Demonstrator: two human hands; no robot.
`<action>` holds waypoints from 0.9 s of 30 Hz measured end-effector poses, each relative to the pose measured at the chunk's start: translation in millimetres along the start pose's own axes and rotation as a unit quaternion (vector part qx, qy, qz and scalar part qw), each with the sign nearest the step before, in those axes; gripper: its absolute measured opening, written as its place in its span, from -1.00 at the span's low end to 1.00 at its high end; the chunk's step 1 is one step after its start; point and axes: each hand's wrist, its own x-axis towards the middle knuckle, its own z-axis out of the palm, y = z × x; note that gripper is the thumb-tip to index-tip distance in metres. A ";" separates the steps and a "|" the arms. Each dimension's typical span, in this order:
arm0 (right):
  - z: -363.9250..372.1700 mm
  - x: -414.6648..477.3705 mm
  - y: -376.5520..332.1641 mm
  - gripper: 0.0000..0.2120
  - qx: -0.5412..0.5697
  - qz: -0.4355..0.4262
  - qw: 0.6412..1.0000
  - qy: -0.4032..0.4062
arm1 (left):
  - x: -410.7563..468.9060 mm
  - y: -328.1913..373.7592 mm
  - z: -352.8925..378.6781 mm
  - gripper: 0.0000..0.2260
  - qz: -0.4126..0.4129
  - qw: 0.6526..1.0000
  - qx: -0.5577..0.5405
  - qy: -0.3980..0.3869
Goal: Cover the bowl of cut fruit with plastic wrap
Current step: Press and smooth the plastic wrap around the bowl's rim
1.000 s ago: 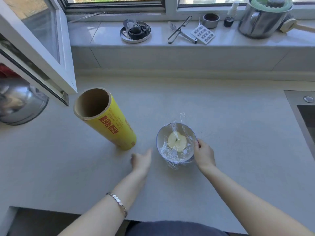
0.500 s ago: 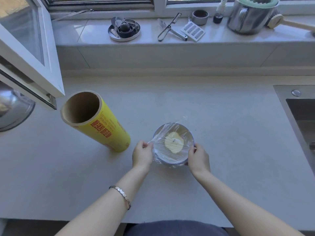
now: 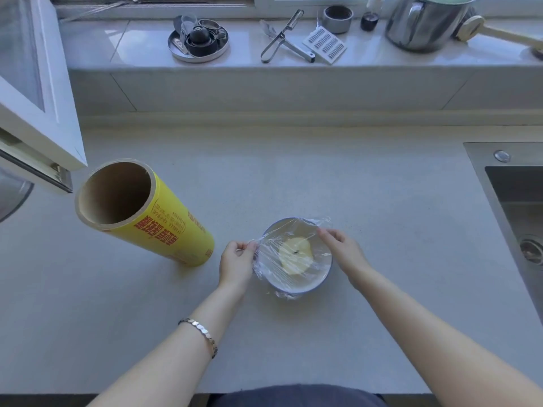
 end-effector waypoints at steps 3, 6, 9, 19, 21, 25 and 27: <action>-3.5 13.9 -13.3 -0.82 -0.010 -0.016 1.000 -0.003 | 4.2 3.8 -7.2 -0.78 0.026 0.999 0.013 -0.022; -5.7 28.1 -27.0 -0.72 -0.037 -0.031 0.999 -0.025 | 8.7 9.2 -11.0 -0.73 0.060 0.996 0.059 -0.030; -7.4 37.3 -46.1 -0.69 -0.080 -0.002 0.993 -0.084 | 9.6 13.0 -8.1 -0.73 0.067 0.995 0.067 -0.035; -16.1 51.5 -64.5 -0.82 -0.072 -0.015 0.979 -0.189 | 10.7 17.1 -0.8 -0.76 0.022 0.997 0.037 -0.069; -19.3 51.9 -61.1 -0.77 -0.046 -0.017 0.982 -0.182 | 11.9 19.2 -3.7 -0.76 0.020 0.995 0.040 -0.087; -17.3 51.5 -65.2 -0.74 -0.030 0.009 0.984 -0.176 | 12.9 29.4 -6.3 -0.73 0.008 0.993 0.026 -0.112; -13.6 52.6 -70.7 -0.78 -0.023 0.025 0.983 -0.180 | 11.1 36.6 -4.1 -0.72 -0.004 0.990 0.040 -0.132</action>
